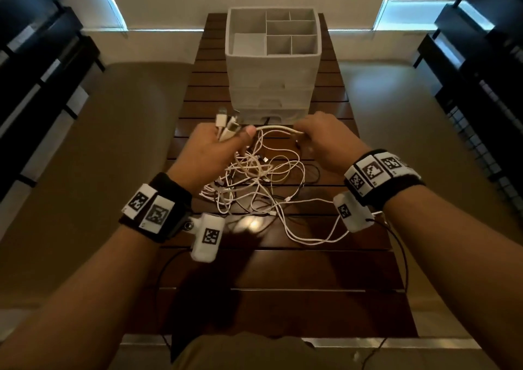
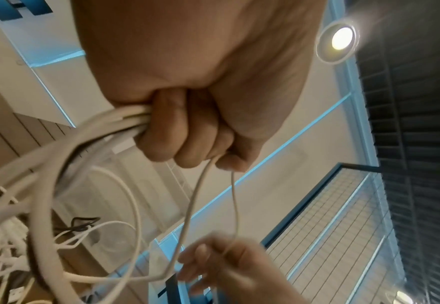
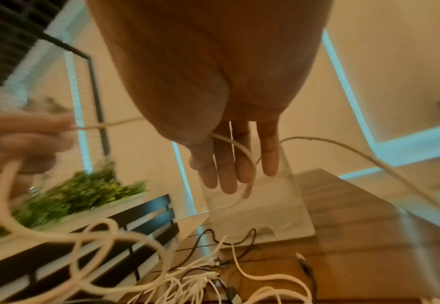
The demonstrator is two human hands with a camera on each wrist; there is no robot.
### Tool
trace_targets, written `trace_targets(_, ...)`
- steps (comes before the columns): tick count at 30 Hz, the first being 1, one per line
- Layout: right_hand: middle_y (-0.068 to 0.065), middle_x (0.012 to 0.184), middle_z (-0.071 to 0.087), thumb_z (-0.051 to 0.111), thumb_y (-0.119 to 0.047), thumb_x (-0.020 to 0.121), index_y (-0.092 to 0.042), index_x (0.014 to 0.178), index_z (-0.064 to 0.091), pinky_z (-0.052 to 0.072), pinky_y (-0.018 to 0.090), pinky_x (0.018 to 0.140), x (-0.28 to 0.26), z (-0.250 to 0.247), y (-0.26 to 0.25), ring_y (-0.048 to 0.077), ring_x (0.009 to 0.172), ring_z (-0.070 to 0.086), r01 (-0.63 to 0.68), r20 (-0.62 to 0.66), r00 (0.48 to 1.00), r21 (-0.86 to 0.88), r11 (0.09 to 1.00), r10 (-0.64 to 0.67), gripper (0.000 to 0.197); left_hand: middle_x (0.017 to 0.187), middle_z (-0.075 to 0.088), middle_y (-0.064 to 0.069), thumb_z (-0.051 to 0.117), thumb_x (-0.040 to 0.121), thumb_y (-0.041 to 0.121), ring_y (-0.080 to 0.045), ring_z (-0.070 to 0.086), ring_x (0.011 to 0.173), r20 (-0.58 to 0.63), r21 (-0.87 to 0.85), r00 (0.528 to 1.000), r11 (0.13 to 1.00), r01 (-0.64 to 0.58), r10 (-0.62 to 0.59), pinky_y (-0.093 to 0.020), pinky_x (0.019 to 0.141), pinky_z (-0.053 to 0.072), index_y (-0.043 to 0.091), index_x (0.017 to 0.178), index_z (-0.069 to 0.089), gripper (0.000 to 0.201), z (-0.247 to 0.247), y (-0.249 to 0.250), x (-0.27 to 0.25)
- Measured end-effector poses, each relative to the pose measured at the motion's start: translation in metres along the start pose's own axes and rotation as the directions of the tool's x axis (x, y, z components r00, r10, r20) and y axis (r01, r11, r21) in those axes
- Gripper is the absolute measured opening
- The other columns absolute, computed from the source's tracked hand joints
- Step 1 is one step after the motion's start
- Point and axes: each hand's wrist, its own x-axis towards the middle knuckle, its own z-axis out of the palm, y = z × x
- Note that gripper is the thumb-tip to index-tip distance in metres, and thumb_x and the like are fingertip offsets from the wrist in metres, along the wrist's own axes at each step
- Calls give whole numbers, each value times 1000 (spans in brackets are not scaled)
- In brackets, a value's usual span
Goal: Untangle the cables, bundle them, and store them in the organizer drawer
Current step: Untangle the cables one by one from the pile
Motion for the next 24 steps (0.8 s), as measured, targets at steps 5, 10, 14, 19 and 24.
trace_targets(5,8,92,74,54,-10,101,-11,103,70,51,40,77,-4,7,11,28,87,67,-155,52,987,126,980,149,16,52,40,-6,64,102,44,-17,34,45,45,-131,998,990,-45,51,-23,48,33,12,63,65,50,-7,6,-12)
trace_targets(10,7,93,74,52,-5,98,-12,103,66,58,45,75,-10,4,13,27,78,69,-236,-4,971,187,954,241,16,49,30,6,51,106,47,-11,21,42,76,-395,995,914,92,-67,-25,44,20,6,80,71,52,-9,0,-11)
trace_targets(14,9,94,68,62,-9,93,-15,105,58,53,43,73,-23,10,29,38,91,66,-353,28,932,-156,923,361,13,53,26,3,49,107,51,-13,18,45,11,-525,983,836,161,-182,-25,43,18,6,86,75,56,-14,-19,-8)
trace_targets(19,14,107,68,50,-15,104,-8,110,66,52,42,80,-41,14,52,36,97,66,-512,271,712,-431,743,648,19,48,28,8,45,108,51,-7,22,39,-57,-708,956,687,164,-287,-21,38,19,13,73,60,54,-31,-31,-12)
trace_targets(24,15,128,57,65,-25,97,-12,134,58,52,48,100,-31,12,22,36,120,57,-359,368,753,-465,809,546,40,43,28,8,38,109,55,-8,23,36,-15,-761,966,629,156,-257,-23,41,15,9,74,53,59,-31,-33,-13)
